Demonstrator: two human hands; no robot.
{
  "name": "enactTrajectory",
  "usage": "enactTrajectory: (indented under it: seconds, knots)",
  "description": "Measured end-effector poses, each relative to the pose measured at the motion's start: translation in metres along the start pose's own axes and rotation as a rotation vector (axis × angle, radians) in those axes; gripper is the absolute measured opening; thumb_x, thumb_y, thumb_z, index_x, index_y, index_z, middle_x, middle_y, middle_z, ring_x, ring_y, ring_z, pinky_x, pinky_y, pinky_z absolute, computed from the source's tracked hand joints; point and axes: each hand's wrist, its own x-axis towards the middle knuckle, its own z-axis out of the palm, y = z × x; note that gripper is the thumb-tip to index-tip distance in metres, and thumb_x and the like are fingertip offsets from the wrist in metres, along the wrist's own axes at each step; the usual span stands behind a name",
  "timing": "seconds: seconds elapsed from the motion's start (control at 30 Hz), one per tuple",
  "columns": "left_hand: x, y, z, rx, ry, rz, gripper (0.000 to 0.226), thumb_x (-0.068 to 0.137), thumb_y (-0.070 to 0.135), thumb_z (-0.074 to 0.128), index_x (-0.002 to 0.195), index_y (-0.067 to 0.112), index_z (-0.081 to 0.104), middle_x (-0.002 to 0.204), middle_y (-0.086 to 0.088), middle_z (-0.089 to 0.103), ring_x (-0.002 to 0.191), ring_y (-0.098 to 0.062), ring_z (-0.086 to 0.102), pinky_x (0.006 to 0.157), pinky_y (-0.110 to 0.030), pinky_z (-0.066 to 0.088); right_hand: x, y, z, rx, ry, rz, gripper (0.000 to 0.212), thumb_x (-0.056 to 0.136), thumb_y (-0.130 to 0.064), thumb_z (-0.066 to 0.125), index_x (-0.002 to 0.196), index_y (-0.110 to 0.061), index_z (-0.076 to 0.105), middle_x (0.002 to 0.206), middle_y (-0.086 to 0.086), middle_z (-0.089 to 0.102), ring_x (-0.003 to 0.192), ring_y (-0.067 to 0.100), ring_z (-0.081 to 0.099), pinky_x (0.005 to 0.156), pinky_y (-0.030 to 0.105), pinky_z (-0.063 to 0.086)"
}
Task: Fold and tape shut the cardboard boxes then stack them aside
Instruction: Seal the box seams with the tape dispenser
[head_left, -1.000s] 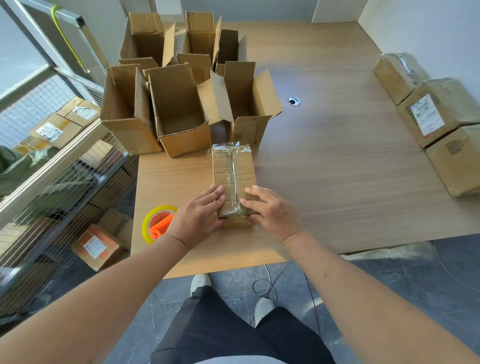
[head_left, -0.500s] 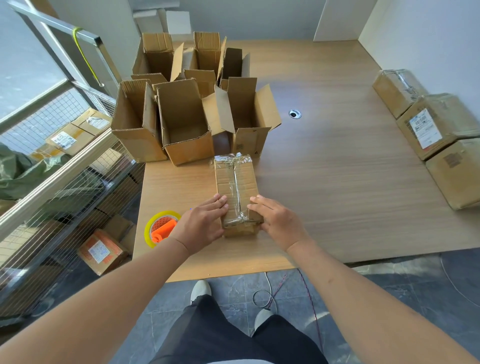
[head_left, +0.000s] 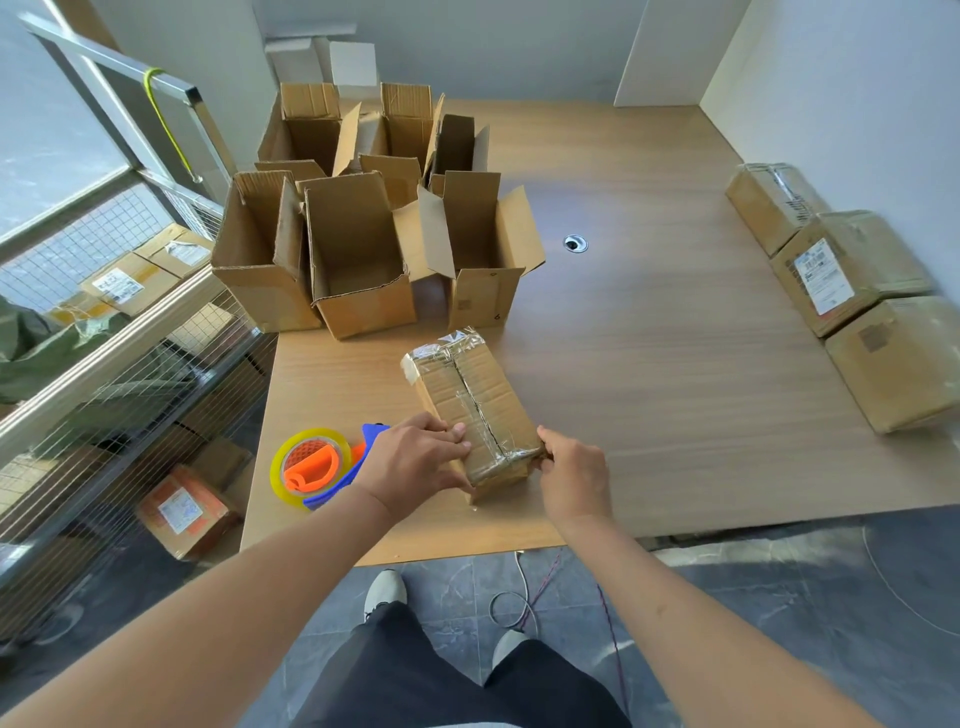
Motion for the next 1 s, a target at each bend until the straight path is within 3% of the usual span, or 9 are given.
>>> enactTrajectory:
  seconds: [0.13, 0.27, 0.4, 0.53, 0.6, 0.7, 0.83, 0.9, 1.0]
  knots:
    - [0.005, -0.002, -0.004, 0.01, -0.013, 0.036, 0.051, 0.07, 0.06, 0.067, 0.098, 0.021, 0.084, 0.104, 0.007, 0.079, 0.088, -0.021, 0.07, 0.066, -0.037, 0.062, -0.012, -0.014, 0.002, 0.133, -0.075, 0.052, 0.071, 0.083, -0.006, 0.056, 0.154, -0.01, 0.045, 0.127, 0.016, 0.069, 0.117, 0.035, 0.063, 0.096, 0.037, 0.052]
    - [0.005, -0.003, 0.001, 0.047, -0.018, 0.066, 0.038, 0.066, 0.037, 0.092, 0.099, 0.02, 0.083, 0.101, 0.005, 0.079, 0.086, -0.023, 0.07, 0.064, -0.036, 0.062, -0.015, -0.023, 0.001, 0.161, -0.19, 0.051, 0.088, 0.088, -0.026, 0.061, 0.163, -0.014, 0.017, 0.161, 0.007, 0.037, 0.143, 0.025, 0.042, 0.112, 0.035, 0.039]
    - [0.01, -0.006, -0.006, 0.009, -0.002, 0.134, 0.009, 0.084, 0.025, 0.08, 0.092, 0.021, 0.083, 0.085, 0.007, 0.077, 0.083, -0.022, 0.068, 0.065, -0.033, 0.06, -0.011, -0.025, -0.006, 0.072, -0.317, -0.014, 0.115, 0.082, -0.061, 0.067, 0.164, -0.019, -0.002, 0.164, 0.002, 0.026, 0.147, 0.021, 0.034, 0.113, 0.04, 0.038]
    - [0.019, -0.006, -0.021, 0.009, -0.081, 0.105, 0.017, 0.096, 0.02, 0.07, 0.106, 0.031, 0.08, 0.084, -0.002, 0.067, 0.078, -0.023, 0.067, 0.059, -0.035, 0.056, -0.002, -0.033, -0.002, -0.14, -0.33, -0.029, 0.143, 0.066, -0.087, 0.065, 0.162, -0.011, -0.009, 0.169, 0.011, 0.006, 0.156, 0.027, 0.01, 0.125, 0.043, 0.019]
    - [0.022, -0.01, -0.023, -0.007, -0.124, 0.142, 0.029, 0.094, 0.01, 0.07, 0.116, 0.027, 0.078, 0.093, -0.001, 0.073, 0.085, -0.023, 0.067, 0.063, -0.036, 0.056, 0.004, -0.035, -0.004, -0.292, -0.293, -0.066, 0.136, 0.072, -0.081, 0.066, 0.162, -0.009, -0.007, 0.17, 0.015, -0.002, 0.156, 0.031, 0.003, 0.127, 0.042, 0.012]
    - [0.026, -0.023, -0.023, -0.074, -0.083, 0.163, 0.036, 0.09, 0.002, 0.063, 0.122, 0.015, 0.075, 0.12, -0.002, 0.075, 0.114, -0.025, 0.068, 0.089, -0.043, 0.058, 0.016, -0.035, -0.016, -0.44, -0.279, -0.105, 0.126, 0.072, -0.067, 0.072, 0.162, -0.013, 0.003, 0.167, 0.014, -0.003, 0.152, 0.034, 0.004, 0.123, 0.045, 0.017]
    - [0.025, -0.036, -0.026, -0.038, -0.075, 0.1, 0.038, 0.094, 0.007, 0.064, 0.131, 0.011, 0.07, 0.139, -0.005, 0.065, 0.137, -0.027, 0.054, 0.113, -0.046, 0.046, 0.023, -0.029, -0.029, -0.549, -0.206, -0.292, 0.085, 0.088, -0.023, 0.071, 0.159, -0.017, 0.024, 0.163, 0.008, 0.02, 0.146, 0.03, 0.023, 0.118, 0.039, 0.029]
    - [0.022, -0.04, -0.029, -0.05, -0.101, 0.094, 0.036, 0.097, 0.019, 0.064, 0.132, 0.011, 0.068, 0.144, -0.003, 0.061, 0.143, -0.024, 0.047, 0.121, -0.04, 0.034, 0.024, -0.024, -0.031, -0.507, -0.182, -0.332, 0.084, 0.088, 0.0, 0.066, 0.16, -0.016, 0.026, 0.164, 0.005, 0.024, 0.147, 0.027, 0.027, 0.119, 0.034, 0.03]
    - [0.015, -0.044, -0.031, -0.067, -0.164, 0.029, 0.059, 0.099, 0.052, 0.046, 0.143, 0.015, 0.061, 0.152, 0.001, 0.053, 0.148, -0.014, 0.037, 0.124, -0.038, 0.03, 0.027, -0.018, -0.029, -0.392, -0.158, -0.323, 0.088, 0.088, 0.016, 0.058, 0.162, -0.019, 0.026, 0.169, -0.002, 0.02, 0.155, 0.021, 0.02, 0.121, 0.03, 0.026]
